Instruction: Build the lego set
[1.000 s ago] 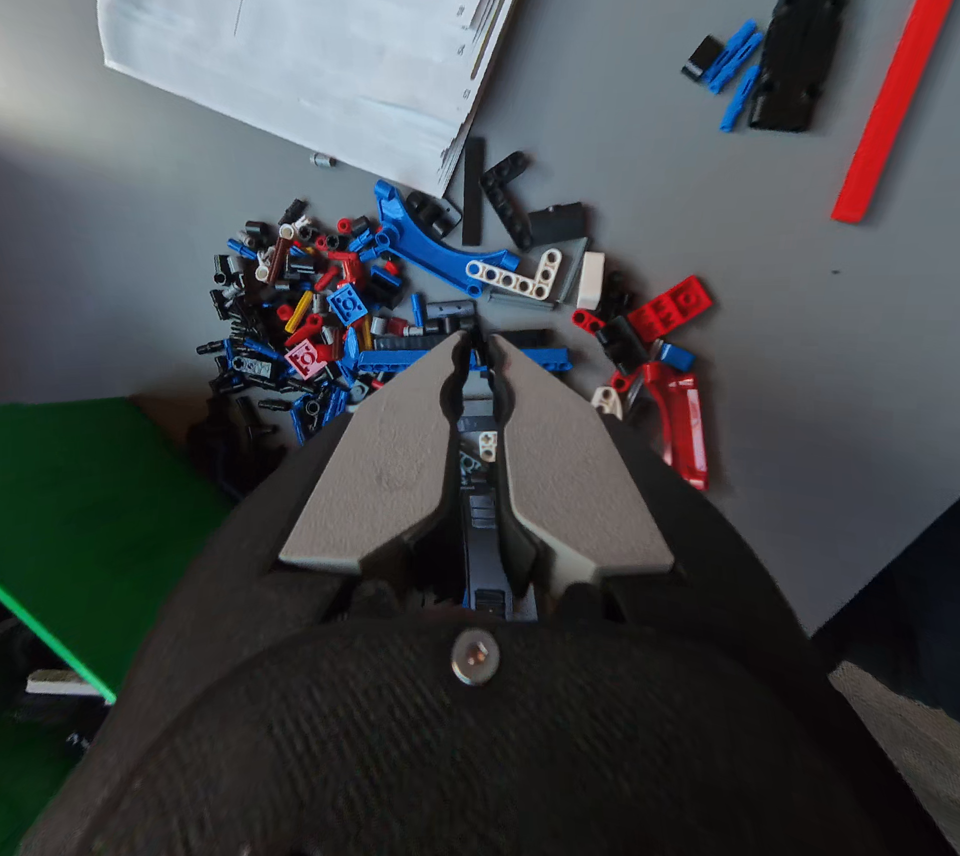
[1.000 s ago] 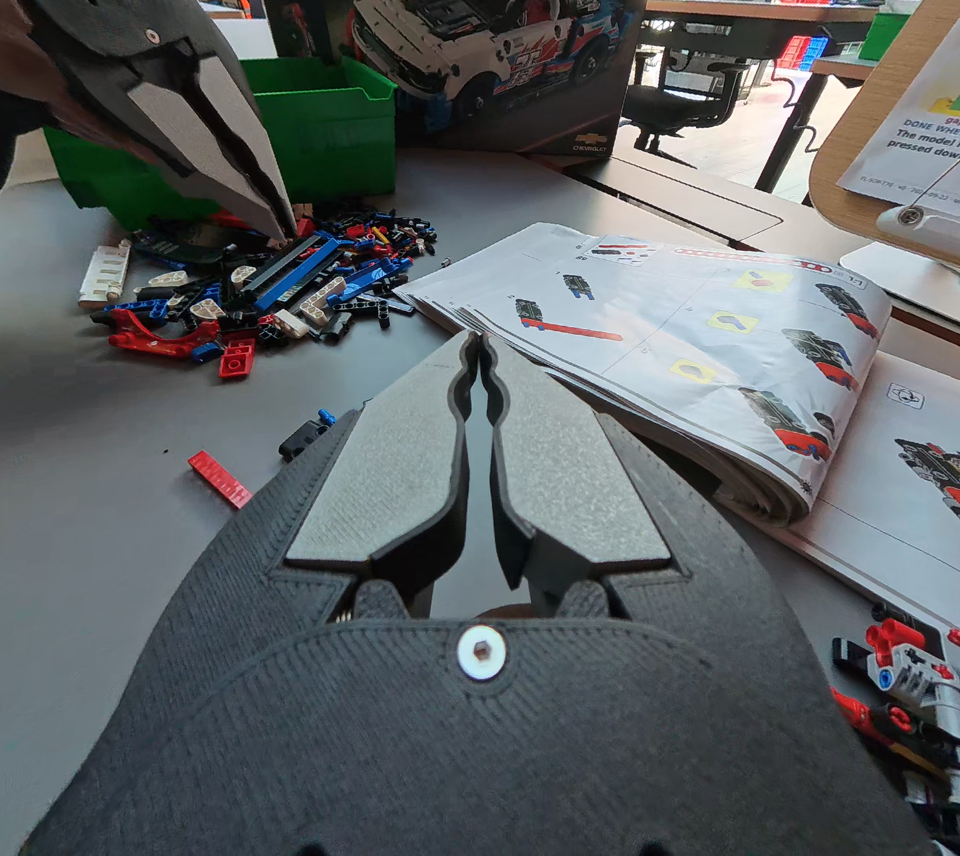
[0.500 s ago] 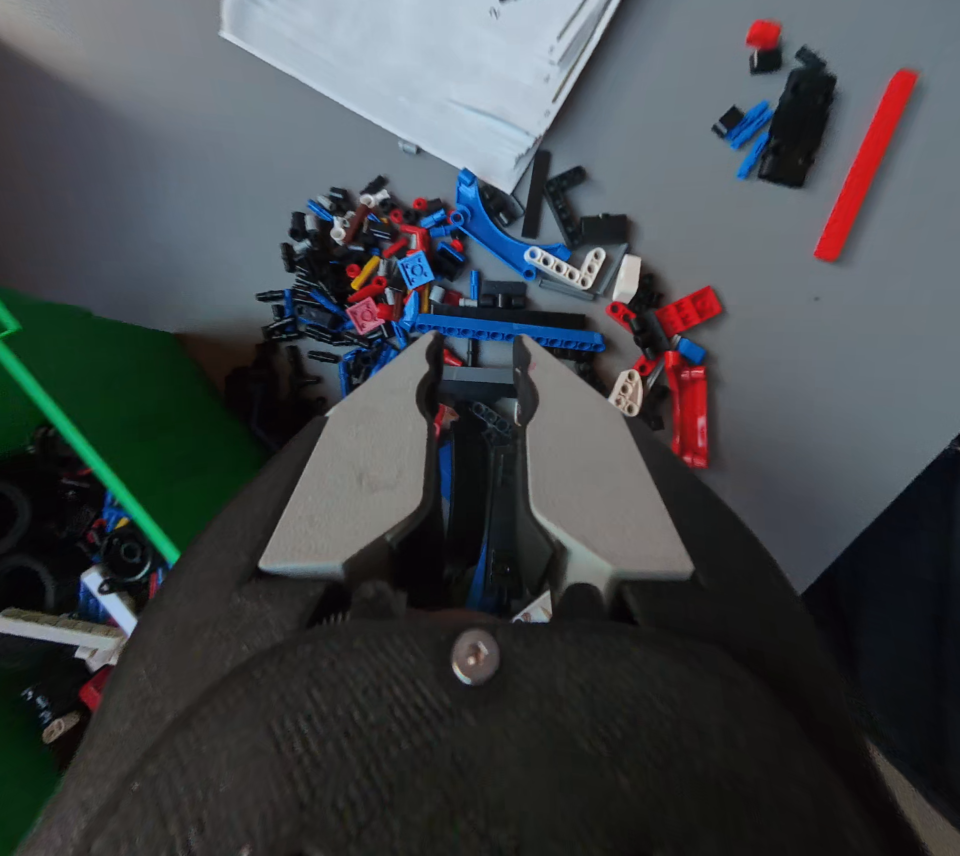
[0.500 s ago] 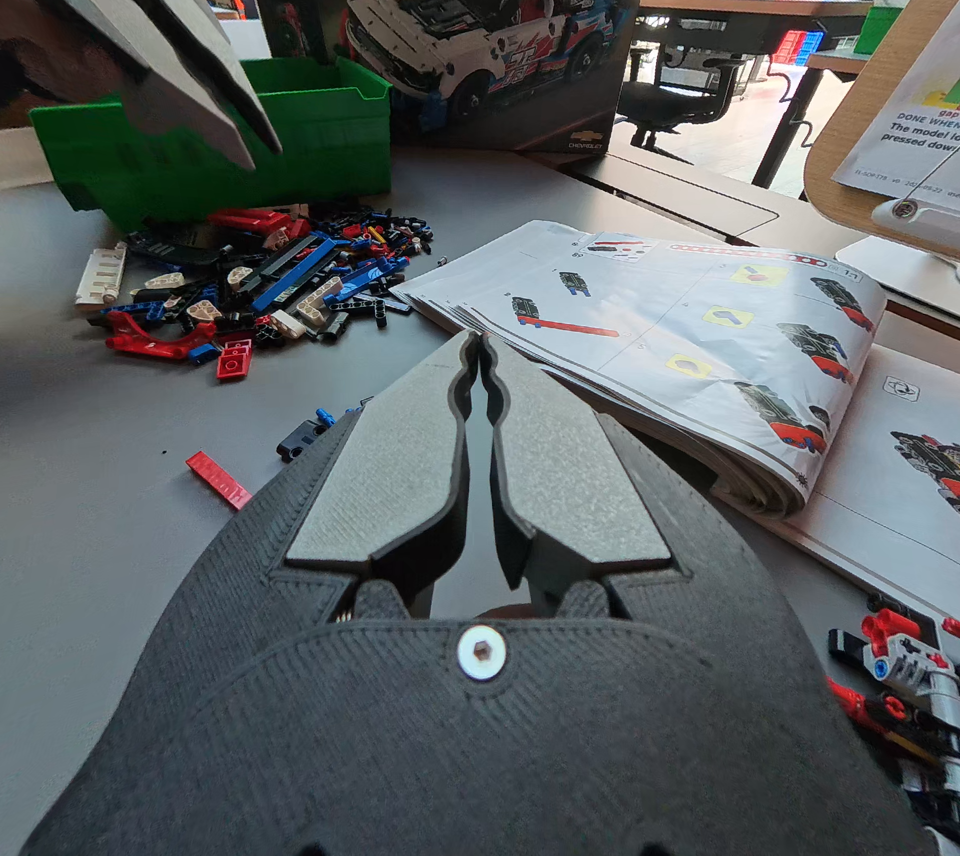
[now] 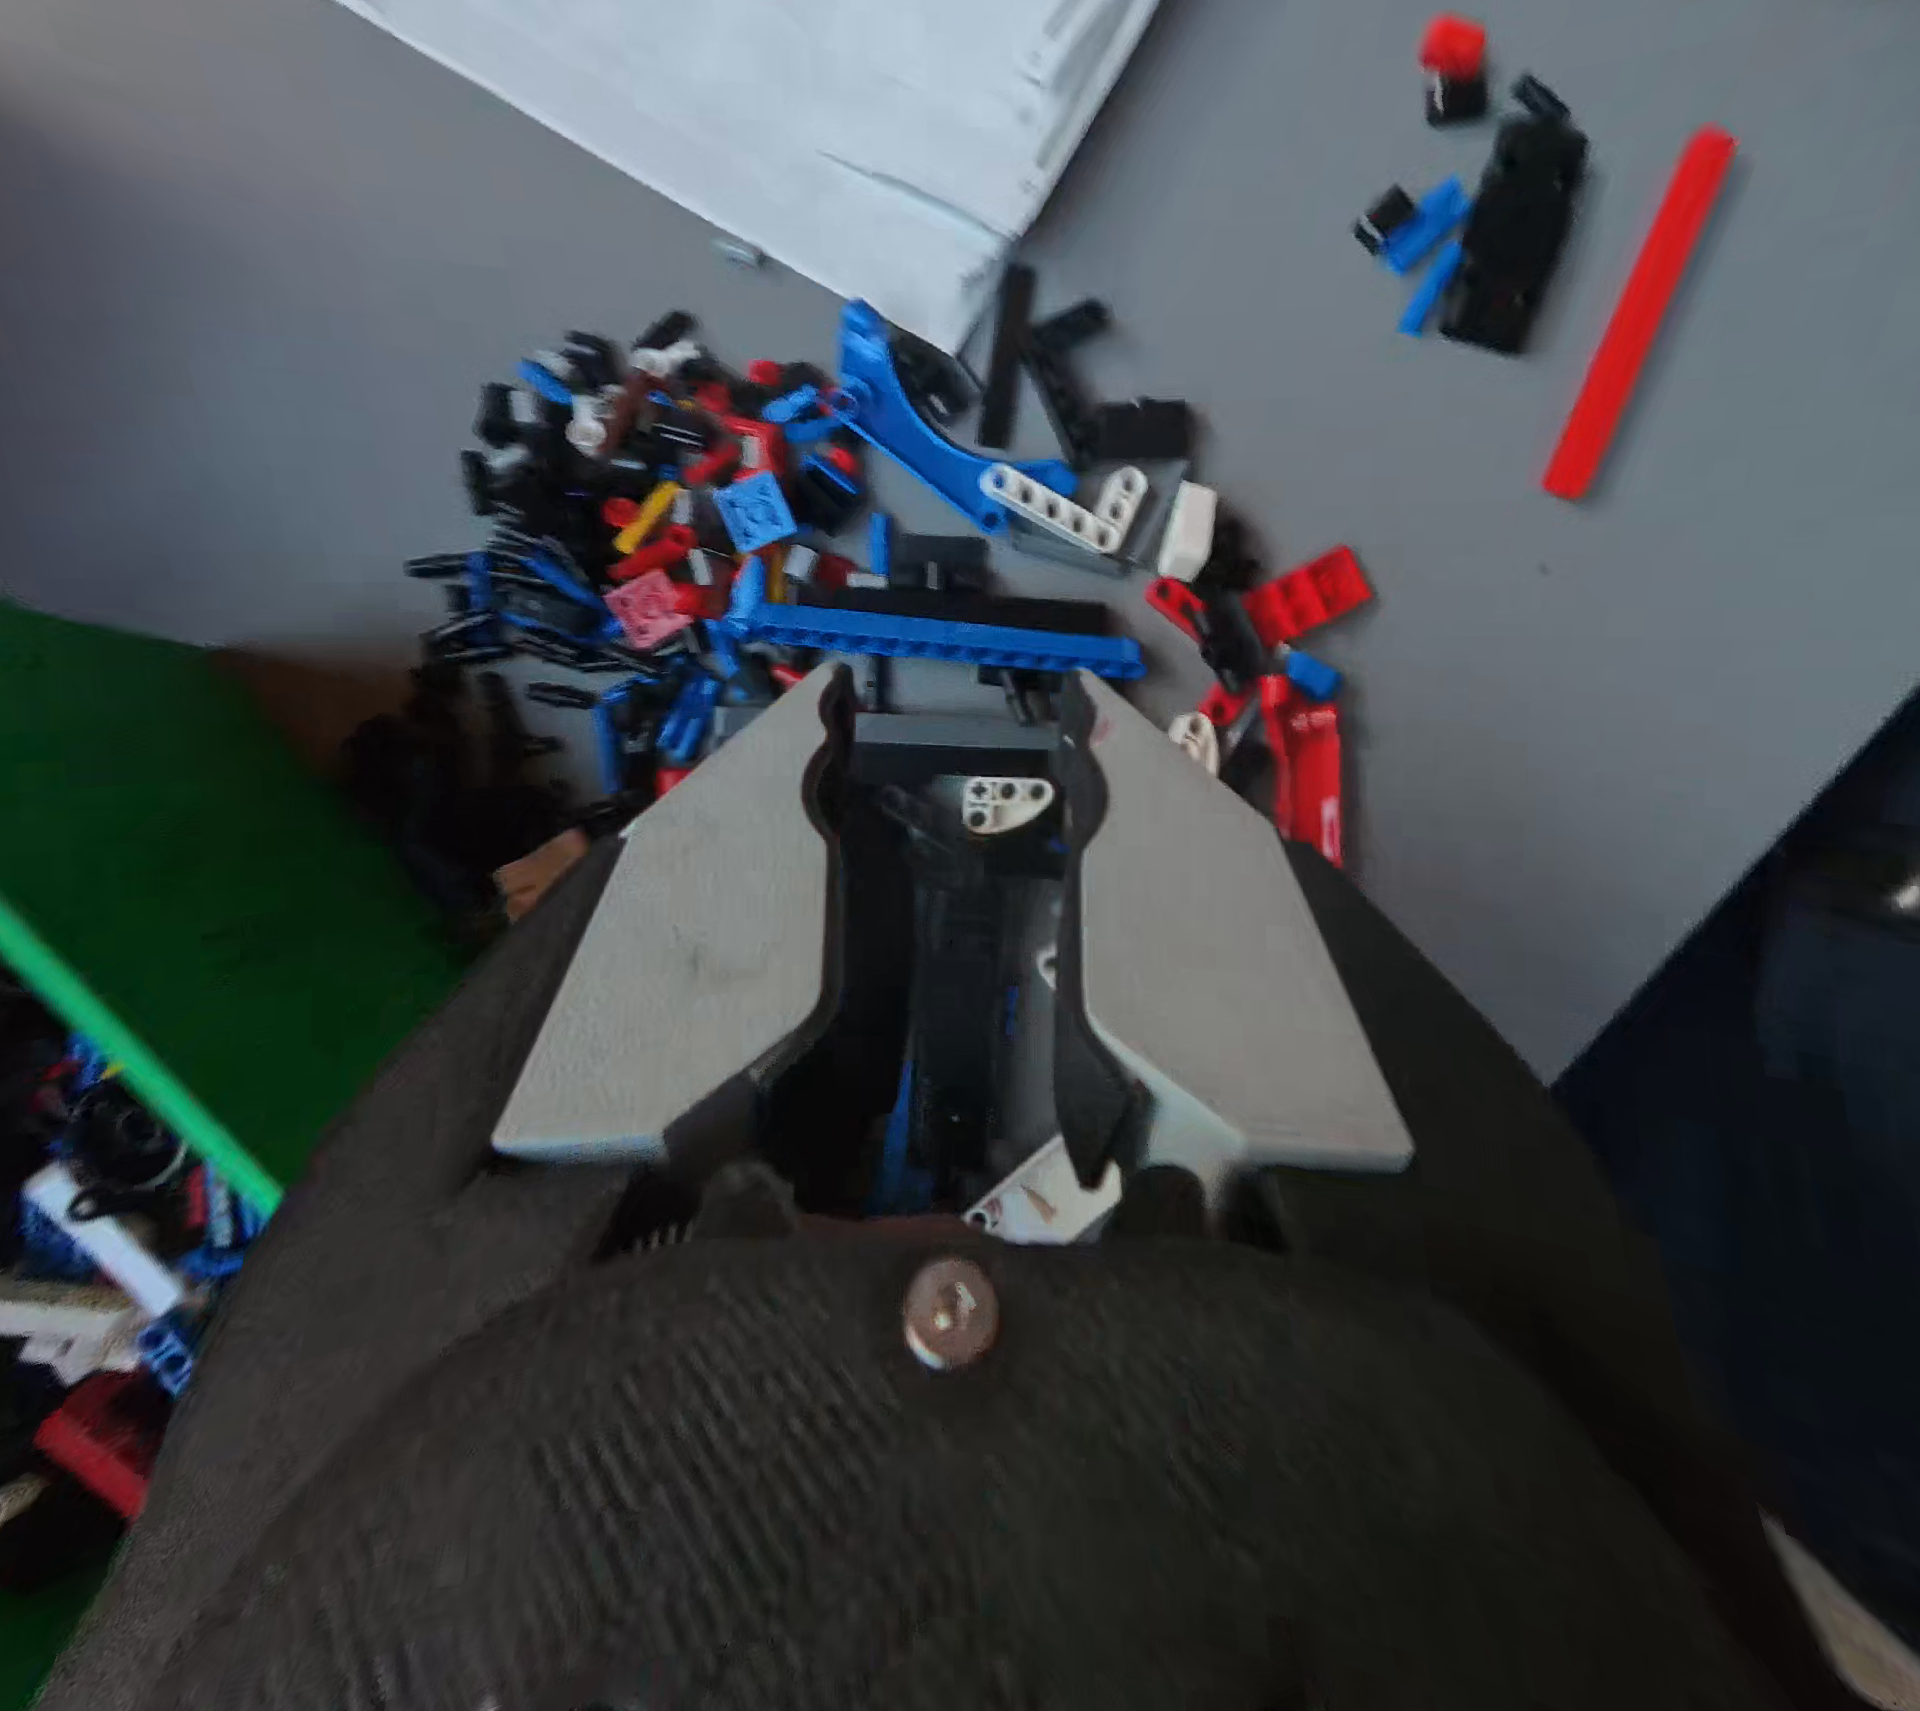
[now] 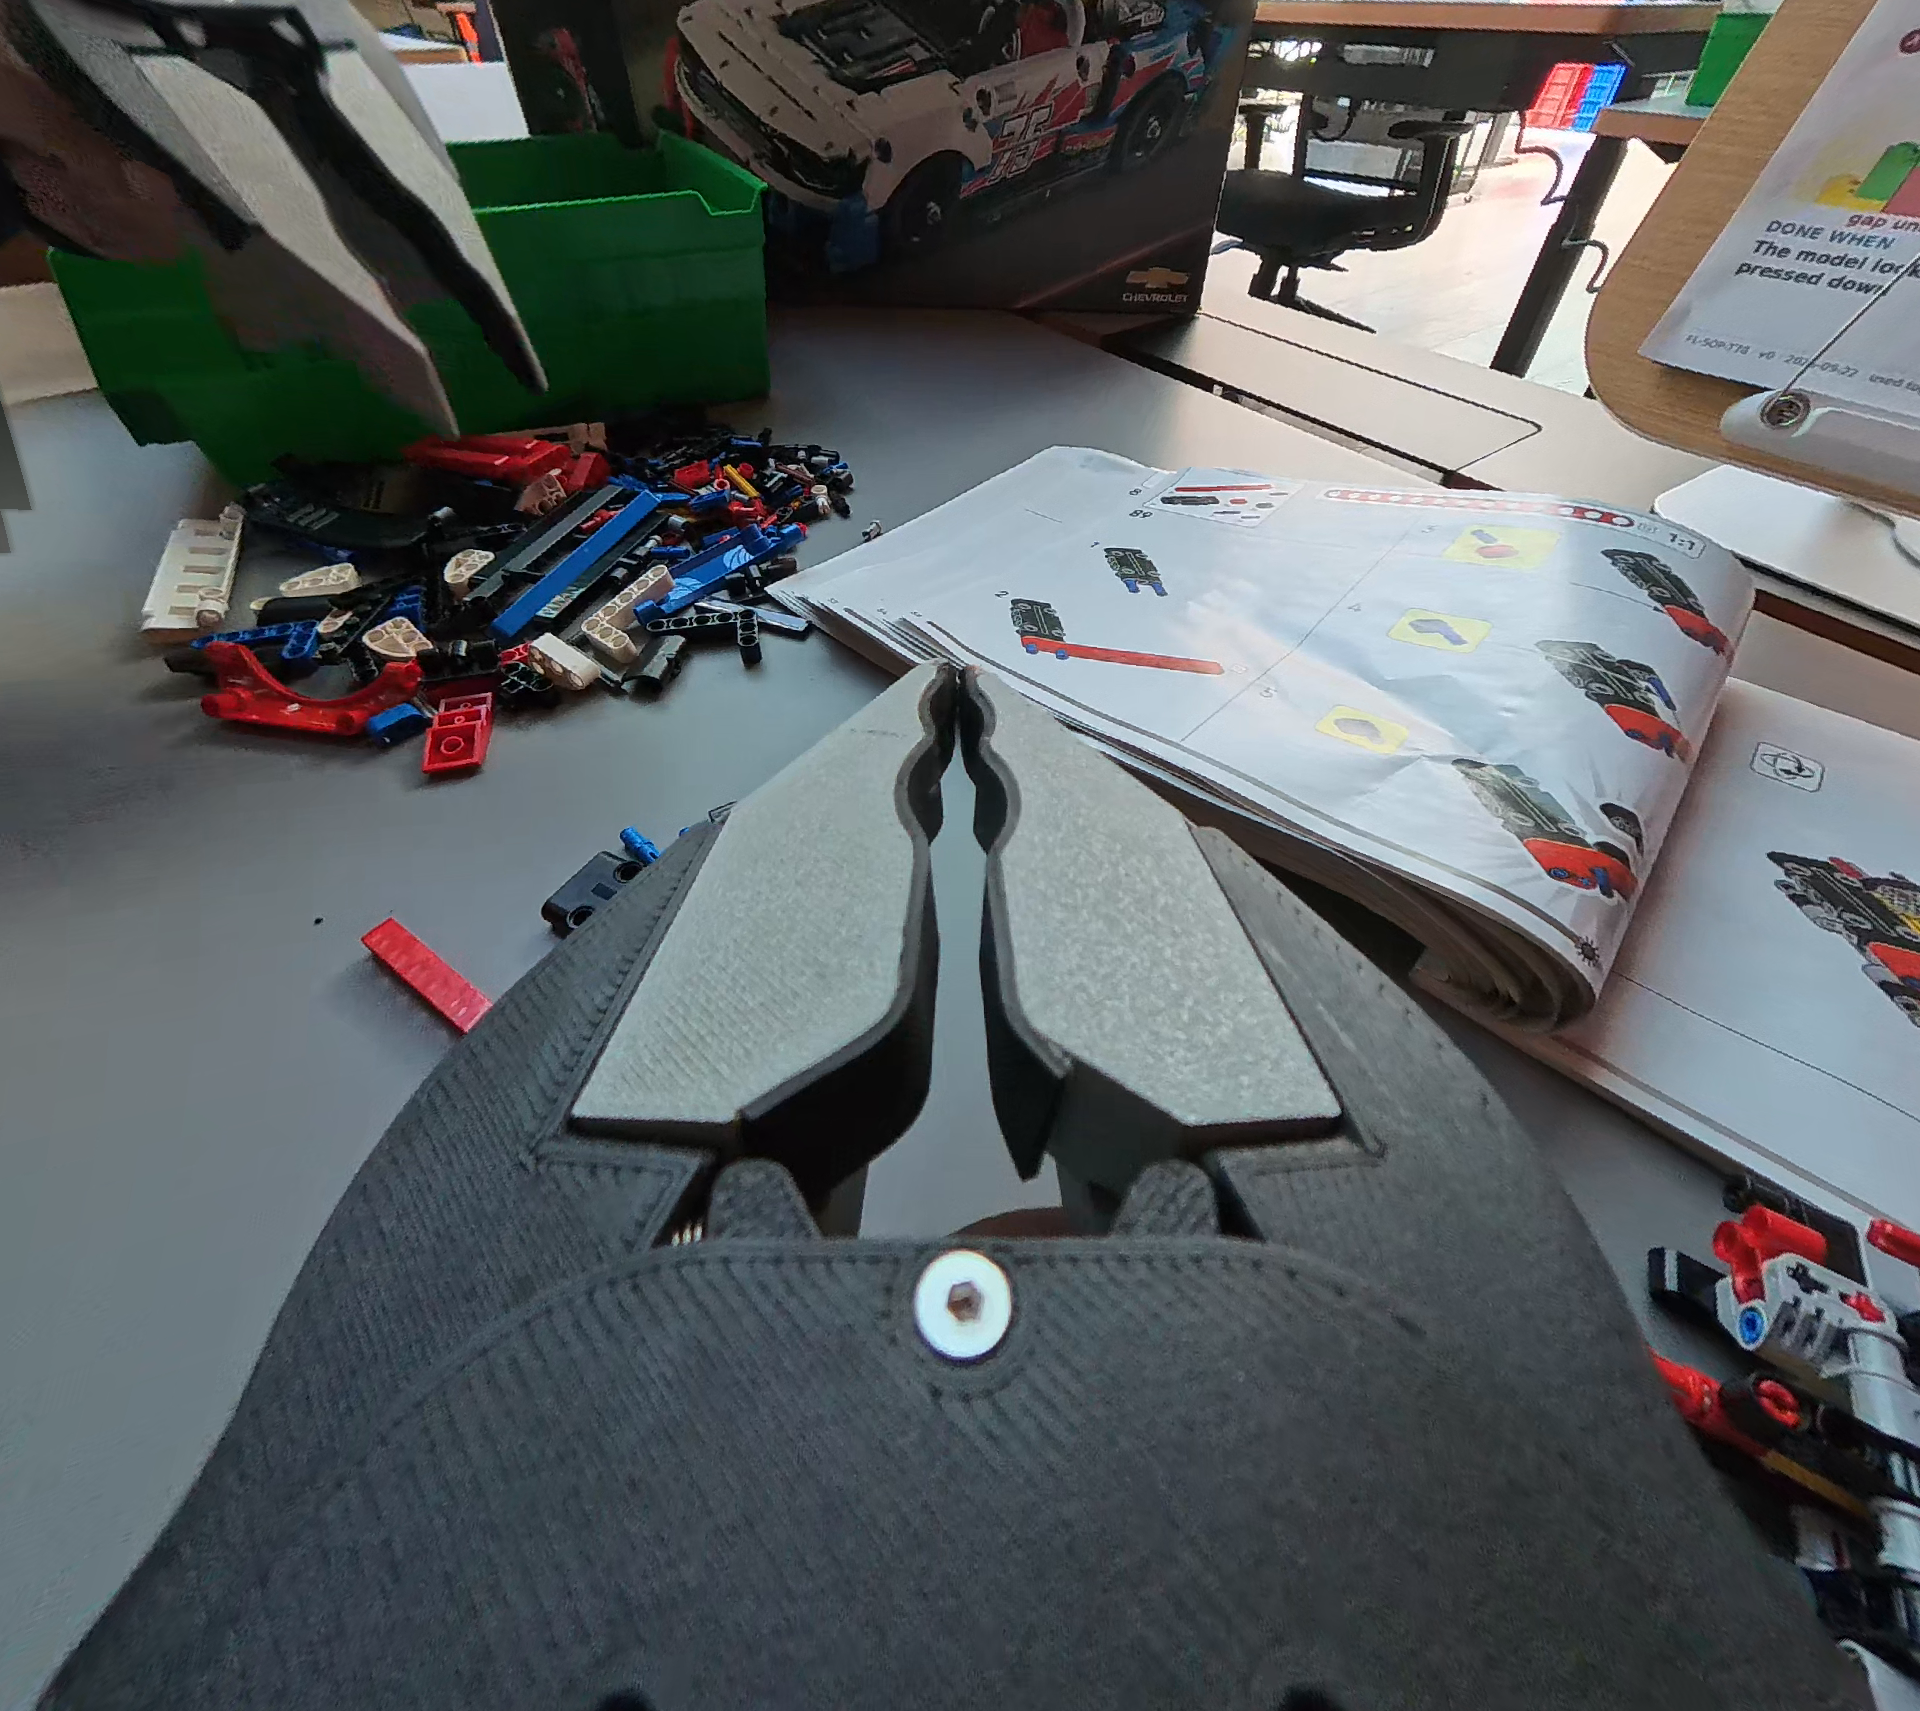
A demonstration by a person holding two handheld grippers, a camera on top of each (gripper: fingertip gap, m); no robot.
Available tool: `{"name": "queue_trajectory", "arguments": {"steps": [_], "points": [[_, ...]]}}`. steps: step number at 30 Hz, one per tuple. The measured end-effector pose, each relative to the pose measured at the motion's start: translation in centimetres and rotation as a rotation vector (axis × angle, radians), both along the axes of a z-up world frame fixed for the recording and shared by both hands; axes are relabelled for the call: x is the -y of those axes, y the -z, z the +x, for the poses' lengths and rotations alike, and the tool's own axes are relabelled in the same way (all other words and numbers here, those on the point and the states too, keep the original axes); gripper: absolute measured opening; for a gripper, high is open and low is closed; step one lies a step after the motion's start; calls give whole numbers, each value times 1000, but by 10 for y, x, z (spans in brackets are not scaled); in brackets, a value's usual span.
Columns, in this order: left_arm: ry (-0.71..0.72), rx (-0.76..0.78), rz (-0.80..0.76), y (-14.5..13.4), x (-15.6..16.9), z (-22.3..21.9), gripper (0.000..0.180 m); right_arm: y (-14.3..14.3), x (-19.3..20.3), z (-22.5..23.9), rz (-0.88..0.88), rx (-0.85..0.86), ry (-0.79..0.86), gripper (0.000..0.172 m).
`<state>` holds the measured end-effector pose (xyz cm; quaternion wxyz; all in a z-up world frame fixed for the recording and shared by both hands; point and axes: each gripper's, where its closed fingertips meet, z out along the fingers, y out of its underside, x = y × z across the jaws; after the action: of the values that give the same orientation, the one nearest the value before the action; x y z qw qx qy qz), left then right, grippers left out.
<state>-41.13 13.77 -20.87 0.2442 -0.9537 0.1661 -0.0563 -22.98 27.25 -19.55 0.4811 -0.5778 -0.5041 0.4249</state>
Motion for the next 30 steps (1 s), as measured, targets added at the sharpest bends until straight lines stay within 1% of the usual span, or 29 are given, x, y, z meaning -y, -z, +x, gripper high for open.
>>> {"name": "queue_trajectory", "arguments": {"steps": [1,2,6,10,14,16,21,26,28,30], "points": [[23,-11,-12,5,-1,5,39,0,0,0,1,-1,0,0],[25,-23,10,5,-7,7,37,0,-1,0,-1,-3,-1,0],[15,52,79,-5,-20,13,35,-1,-2,0,-16,-11,-1,0],[-16,40,116,-11,-23,0,35,-1,-4,-2,-16,-8,-7,0],[-92,9,168,-23,-26,-22,35,-1,-5,-2,-13,-7,-5,0],[-100,11,177,-27,-24,-26,34,-1,-5,-2,-7,-13,-1,0],[-124,-24,161,-25,-21,-35,33,-3,-4,-1,7,-23,5,0],[-117,-28,178,-27,-22,-31,33,-4,-5,2,24,-22,22,0],[-104,-22,175,-23,-26,-26,31,-4,-6,3,25,-22,28,0],[-89,-38,164,-13,-32,-21,25,-4,-6,3,28,-22,31,0]]}}
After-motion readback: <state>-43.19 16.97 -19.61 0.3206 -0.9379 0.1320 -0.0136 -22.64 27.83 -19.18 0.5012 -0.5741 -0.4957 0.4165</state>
